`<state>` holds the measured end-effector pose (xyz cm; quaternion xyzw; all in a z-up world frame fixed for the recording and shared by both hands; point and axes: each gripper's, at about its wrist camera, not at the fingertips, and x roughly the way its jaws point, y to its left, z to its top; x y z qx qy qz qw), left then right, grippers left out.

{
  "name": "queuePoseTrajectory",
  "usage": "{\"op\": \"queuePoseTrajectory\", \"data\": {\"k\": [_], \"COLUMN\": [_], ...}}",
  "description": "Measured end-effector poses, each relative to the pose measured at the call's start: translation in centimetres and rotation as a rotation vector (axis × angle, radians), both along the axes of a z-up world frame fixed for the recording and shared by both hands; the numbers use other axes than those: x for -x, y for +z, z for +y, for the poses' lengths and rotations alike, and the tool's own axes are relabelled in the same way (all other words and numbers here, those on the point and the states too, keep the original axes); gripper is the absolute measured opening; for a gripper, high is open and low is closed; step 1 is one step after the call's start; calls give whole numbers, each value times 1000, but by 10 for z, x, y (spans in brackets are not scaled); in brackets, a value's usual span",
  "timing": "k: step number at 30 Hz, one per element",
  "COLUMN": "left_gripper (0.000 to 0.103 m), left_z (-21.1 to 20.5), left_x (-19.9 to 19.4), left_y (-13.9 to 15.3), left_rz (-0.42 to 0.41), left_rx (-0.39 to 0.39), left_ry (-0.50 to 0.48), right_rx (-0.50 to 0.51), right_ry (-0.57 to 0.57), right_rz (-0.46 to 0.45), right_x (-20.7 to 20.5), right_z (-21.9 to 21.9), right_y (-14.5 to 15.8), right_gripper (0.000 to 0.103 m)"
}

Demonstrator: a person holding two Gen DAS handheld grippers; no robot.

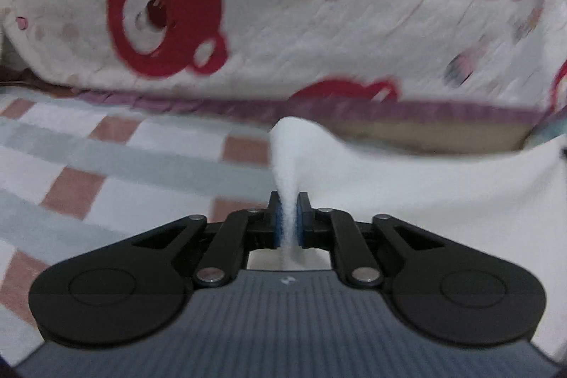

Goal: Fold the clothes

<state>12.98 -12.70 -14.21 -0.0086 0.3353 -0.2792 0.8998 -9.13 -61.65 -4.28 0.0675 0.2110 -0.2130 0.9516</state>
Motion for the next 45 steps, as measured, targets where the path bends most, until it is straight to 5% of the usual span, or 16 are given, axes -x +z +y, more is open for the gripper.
{"op": "queuePoseTrajectory", "data": {"k": [3, 7, 16, 21, 25, 27, 33, 38, 43, 45], "left_gripper": [16, 31, 38, 41, 41, 41, 41, 38, 38, 38], "left_z": [0, 8, -58, -106, -122, -124, -118, -122, -149, -149], "left_x": [-10, -12, 48, 100, 117, 120, 114, 128, 164, 169], "left_y": [-33, -21, 7, -5, -26, -31, -22, -8, -31, -31], "left_rz": [138, 156, 148, 188, 194, 189, 245, 220, 191, 177], "left_rx": [-94, -9, 52, -17, -140, -155, -116, -31, -254, -268], "left_ry": [45, 39, -288, -512, -528, -528, -486, -561, -647, -633], "right_rx": [-13, -31, -67, -4, 118, 90, -154, -139, -514, -692], "right_ry": [-31, -70, 253, 528, 632, 620, 492, 384, -19, -140], "right_rz": [68, 158, 261, 393, 562, 565, 496, 456, 334, 255], "right_x": [-4, -10, -22, -39, -51, -51, -37, 6, 91, 132], "right_z": [-1, -2, 80, 156, 191, 183, 155, 142, 77, 59], "right_y": [-13, -30, -37, -54, -93, -111, -87, -69, -46, -39], "right_gripper": [32, 39, 43, 47, 47, 49, 50, 50, 54, 58]}}
